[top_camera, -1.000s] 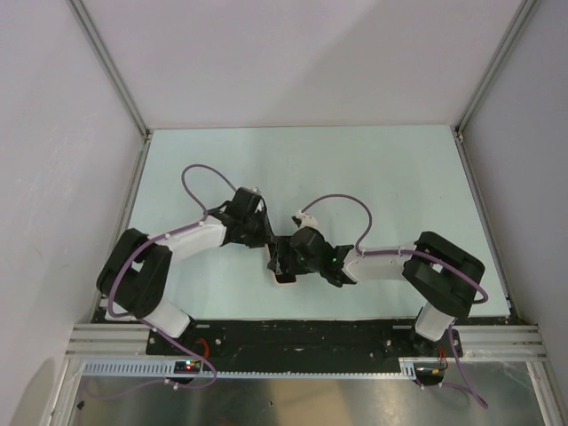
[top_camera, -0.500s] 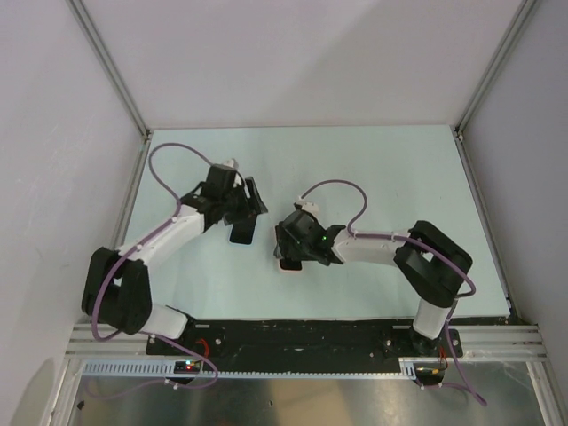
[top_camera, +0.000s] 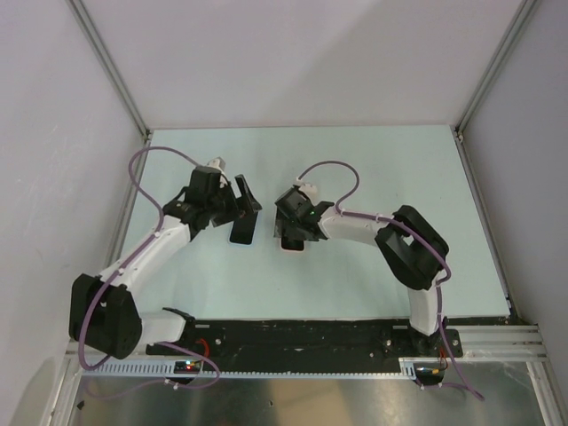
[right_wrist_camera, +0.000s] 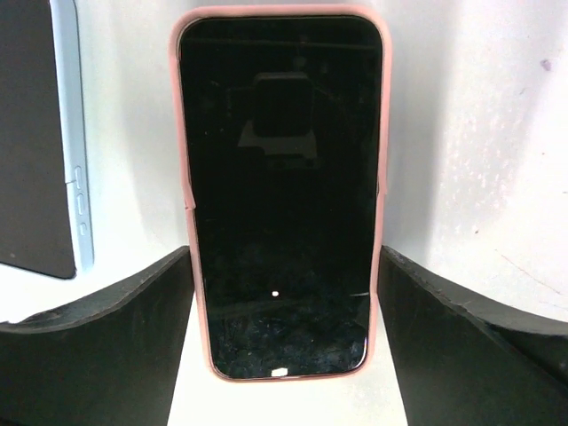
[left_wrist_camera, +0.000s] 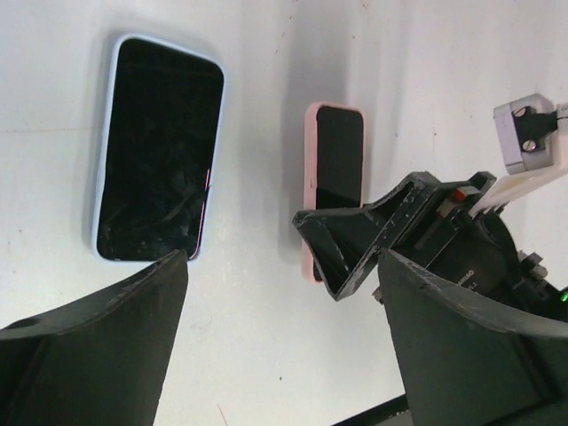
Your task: Put the phone into the phone case
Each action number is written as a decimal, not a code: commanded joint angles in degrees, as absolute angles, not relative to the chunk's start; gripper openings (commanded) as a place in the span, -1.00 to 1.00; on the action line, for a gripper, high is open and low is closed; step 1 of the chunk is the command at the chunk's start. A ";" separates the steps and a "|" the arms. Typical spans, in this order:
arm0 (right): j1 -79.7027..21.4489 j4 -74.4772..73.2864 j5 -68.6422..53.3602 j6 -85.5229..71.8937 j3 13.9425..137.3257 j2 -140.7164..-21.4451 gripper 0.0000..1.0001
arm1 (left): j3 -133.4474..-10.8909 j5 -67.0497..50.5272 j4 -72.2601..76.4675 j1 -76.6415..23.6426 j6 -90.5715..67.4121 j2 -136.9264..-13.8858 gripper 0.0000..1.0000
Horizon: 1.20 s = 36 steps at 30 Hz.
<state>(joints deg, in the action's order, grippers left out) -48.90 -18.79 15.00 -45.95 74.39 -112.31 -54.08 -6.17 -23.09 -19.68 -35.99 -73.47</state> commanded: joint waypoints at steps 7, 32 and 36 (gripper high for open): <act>-47.64 -20.80 12.15 -39.94 74.36 -108.24 0.98 | -51.47 -6.91 -22.73 -19.61 -36.05 -67.77 0.99; -42.00 -13.92 15.81 -38.75 44.06 -64.28 0.99 | -42.71 13.64 -22.13 -31.73 -38.04 -50.41 0.99; -41.88 -12.15 15.62 -37.56 44.08 -63.38 0.99 | -44.25 15.16 -22.00 -31.62 -37.47 -50.68 0.99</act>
